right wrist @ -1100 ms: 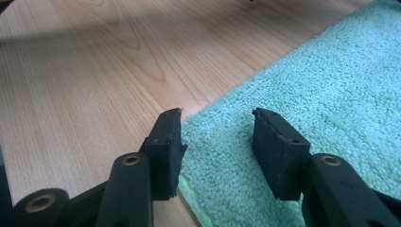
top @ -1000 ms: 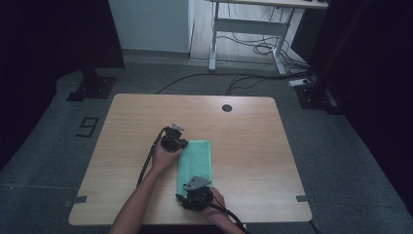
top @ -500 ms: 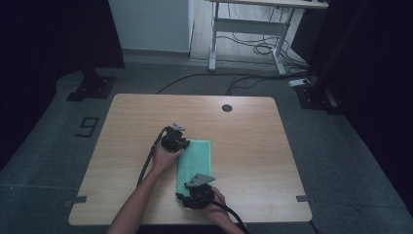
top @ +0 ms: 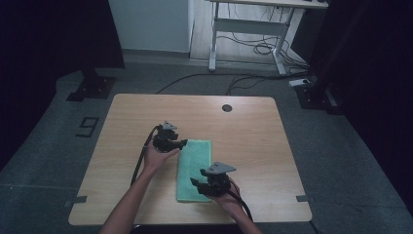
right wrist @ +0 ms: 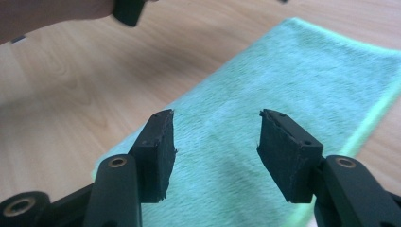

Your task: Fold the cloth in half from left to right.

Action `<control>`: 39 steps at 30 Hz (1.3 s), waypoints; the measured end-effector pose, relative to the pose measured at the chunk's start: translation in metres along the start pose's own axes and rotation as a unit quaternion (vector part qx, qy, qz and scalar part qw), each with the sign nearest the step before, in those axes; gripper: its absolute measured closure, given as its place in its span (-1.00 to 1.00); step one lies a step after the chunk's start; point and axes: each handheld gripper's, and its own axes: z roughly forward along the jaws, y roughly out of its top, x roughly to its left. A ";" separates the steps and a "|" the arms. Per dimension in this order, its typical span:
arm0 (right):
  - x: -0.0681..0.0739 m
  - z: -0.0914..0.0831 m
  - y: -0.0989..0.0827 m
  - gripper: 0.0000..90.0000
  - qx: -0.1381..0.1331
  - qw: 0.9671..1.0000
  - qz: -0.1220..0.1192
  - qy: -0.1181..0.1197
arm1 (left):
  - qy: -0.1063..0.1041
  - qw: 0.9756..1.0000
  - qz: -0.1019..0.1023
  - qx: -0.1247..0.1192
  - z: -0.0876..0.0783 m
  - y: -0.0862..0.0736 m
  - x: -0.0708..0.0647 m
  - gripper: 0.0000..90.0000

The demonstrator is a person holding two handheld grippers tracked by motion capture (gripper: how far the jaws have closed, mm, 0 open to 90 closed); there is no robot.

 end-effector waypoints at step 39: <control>-0.077 0.019 0.043 0.02 0.003 0.997 0.025 -0.068 | 0.021 0.999 -0.023 -0.016 -0.030 -0.018 0.023 0.03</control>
